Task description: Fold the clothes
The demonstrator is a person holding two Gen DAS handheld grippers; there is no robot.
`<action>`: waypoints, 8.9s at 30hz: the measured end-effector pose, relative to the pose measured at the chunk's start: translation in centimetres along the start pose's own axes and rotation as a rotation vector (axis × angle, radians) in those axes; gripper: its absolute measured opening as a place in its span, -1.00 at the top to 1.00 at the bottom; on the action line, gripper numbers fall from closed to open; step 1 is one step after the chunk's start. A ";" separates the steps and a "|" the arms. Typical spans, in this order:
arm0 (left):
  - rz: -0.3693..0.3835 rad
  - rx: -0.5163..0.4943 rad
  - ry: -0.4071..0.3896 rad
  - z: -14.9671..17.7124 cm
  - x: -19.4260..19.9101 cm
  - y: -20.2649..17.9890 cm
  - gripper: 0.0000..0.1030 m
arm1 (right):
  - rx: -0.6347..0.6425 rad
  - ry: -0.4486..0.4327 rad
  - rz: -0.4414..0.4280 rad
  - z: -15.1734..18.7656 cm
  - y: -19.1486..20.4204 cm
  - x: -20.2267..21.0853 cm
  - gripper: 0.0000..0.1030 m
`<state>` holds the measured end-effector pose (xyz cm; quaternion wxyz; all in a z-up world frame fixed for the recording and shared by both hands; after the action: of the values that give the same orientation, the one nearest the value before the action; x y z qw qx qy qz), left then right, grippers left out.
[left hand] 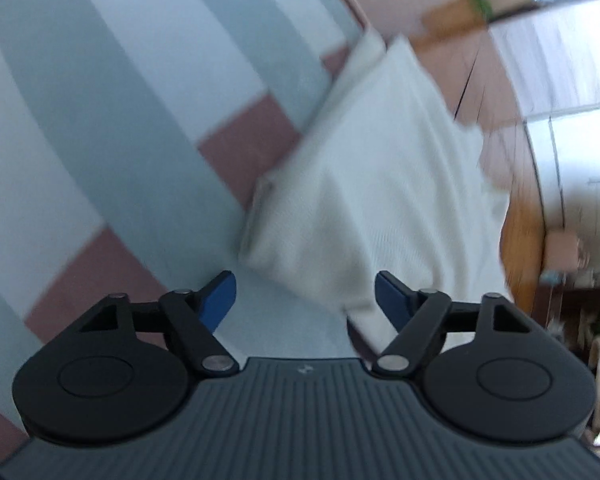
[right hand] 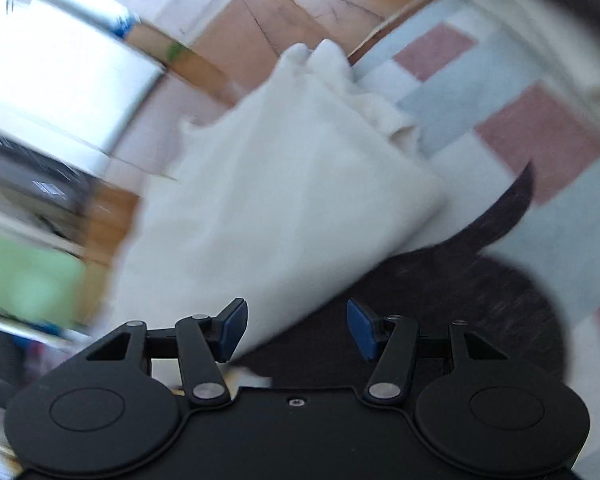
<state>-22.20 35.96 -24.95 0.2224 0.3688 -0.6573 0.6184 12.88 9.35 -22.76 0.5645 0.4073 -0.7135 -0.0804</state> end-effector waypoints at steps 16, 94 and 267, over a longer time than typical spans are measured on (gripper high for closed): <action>-0.049 -0.188 -0.031 0.9 -1.6 -4.1 -0.11 | 0.142 -0.081 0.121 0.2 -1.2 0.5 -0.26; -0.115 -0.587 0.023 0.4 -4.7 -19.4 -0.03 | 1.164 0.445 -0.030 -14.9 23.4 -10.7 0.04; -0.367 -0.651 -0.155 -7.6 -8.1 -17.2 -0.22 | 0.353 -0.141 0.168 -23.4 8.2 -10.1 0.92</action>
<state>-5.28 45.76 -18.81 0.3847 0.4359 -0.7573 0.2975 29.57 29.57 -17.40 0.4377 0.4323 -0.7857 0.0648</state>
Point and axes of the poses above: each gripper's, at about its wrist camera, not at the fingertips, and x roughly against the way its jaws point, y to its left, z to its underside, the point moved 7 cm from there along -x, roughly the way its jaws point, and after that the axes turned 1 degree about -x, right-handed, at the moved point
